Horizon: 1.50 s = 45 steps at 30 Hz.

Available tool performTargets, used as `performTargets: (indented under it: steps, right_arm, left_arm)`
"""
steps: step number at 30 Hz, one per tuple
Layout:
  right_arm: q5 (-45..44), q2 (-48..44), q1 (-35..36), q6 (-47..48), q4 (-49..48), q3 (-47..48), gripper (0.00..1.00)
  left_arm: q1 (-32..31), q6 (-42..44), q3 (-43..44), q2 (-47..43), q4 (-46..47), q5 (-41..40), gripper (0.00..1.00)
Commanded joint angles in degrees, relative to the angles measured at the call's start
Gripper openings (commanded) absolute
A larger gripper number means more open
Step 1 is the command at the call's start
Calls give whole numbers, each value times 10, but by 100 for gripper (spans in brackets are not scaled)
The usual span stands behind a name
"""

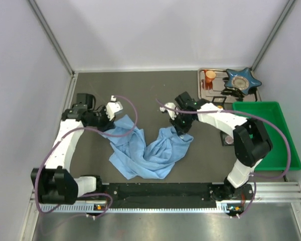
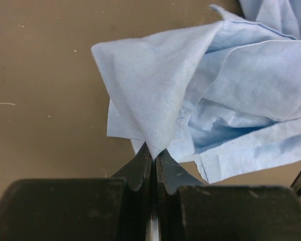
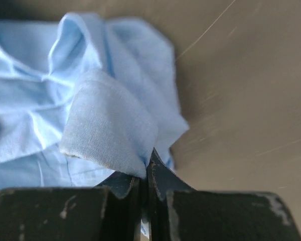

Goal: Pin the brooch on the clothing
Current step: Flatten out the clothes at the center of the board.

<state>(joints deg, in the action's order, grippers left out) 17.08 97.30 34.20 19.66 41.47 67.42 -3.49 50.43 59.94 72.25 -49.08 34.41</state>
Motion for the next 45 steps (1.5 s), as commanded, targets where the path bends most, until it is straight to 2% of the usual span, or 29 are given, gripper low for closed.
performTargets:
  steps: [1,3,4,5,8,9,11,12,14,15,17,18,19,20,21,23,24,26,28,29,31,32,34,35,36,37,38,42,45]
  right_arm:
    - [-46,-4,-3,-10,-43,130,0]
    - [-56,-3,-9,-10,-41,189,0]
    - [-57,-1,-21,-13,-41,209,0]
    - [-57,1,-27,-15,-41,227,0]
    - [-50,7,-51,-17,-40,292,0]
    - [-48,9,-54,-16,-41,317,0]
    - [-41,9,-57,-12,-41,339,0]
    - [-36,9,-57,-11,-41,354,0]
    - [-27,7,-56,-13,-41,366,0]
    - [-23,6,-56,-13,-41,373,0]
    - [-23,5,-56,-16,-41,376,0]
    - [-21,4,-56,-16,-41,377,0]
    - [-19,4,-57,-16,-41,379,0]
    - [-15,3,-56,-16,-42,378,0]
    - [-5,-1,-57,-17,-42,377,0]
    - [3,-4,-57,-22,-43,379,0]
    - [9,-7,-56,-23,-43,379,0]
    - [15,-12,-56,-24,-43,379,0]
    - [32,-16,-56,-28,-45,376,0]
    - [43,-17,-56,-29,-46,374,0]
    - [44,-17,-48,-33,-46,375,0]
    - [42,-18,-45,-33,-47,375,0]
    - [42,-18,-35,-37,-48,376,0]
    - [36,-18,-31,-37,-46,378,0]
    - [30,-19,-27,-35,-48,379,0]
    - [23,-22,-19,-33,-48,380,0]
    - [8,-23,-15,-31,-48,380,0]
    - [-13,-29,-11,-29,-48,379,0]
    - [-21,-31,-9,-33,-49,379,0]
  left_arm:
    - [30,93,44,-82,-97,87,6]
    - [27,165,59,-118,-197,155,6]
    - [17,203,72,-131,-219,166,7]
    - [2,201,76,-144,-231,173,7]
    - [-115,152,70,-190,-224,165,8]
    - [-180,133,65,-206,-192,163,9]
    - [-232,62,46,-215,-155,160,11]
    - [-283,44,41,-208,-146,161,12]
    - [-345,13,40,-190,-108,133,13]
    - [-420,-13,39,-167,-92,113,12]
    - [-502,-34,35,-143,-37,41,12]
    - [-599,-43,38,-117,-22,11,12]
    - [-649,-59,42,-100,-6,-25,12]
    - [-692,-62,48,-84,12,-69,15]
    - [-733,-64,65,-56,16,-73,23]
    - [-733,-81,90,-43,18,-67,52]
    - [-725,-120,115,-47,20,-104,61]
    - [-677,-138,119,-75,32,-88,71]
    - [-554,-190,95,-140,98,-47,74]
    - [-470,-205,84,-162,118,-47,75]
    - [-403,-224,52,-203,157,-65,75]
    - [-339,-229,46,-208,164,-66,75]
    - [-278,-273,31,-200,199,-75,75]
    - [-218,-310,26,-186,213,-63,75]
    - [-188,-324,25,-177,232,-40,76]
    - [-164,-335,24,-168,238,17,78]
    - [-138,-346,26,-151,239,37,79]
    - [-135,-356,4,-132,235,85,82]
    - [-136,-392,-52,-145,310,97,85]
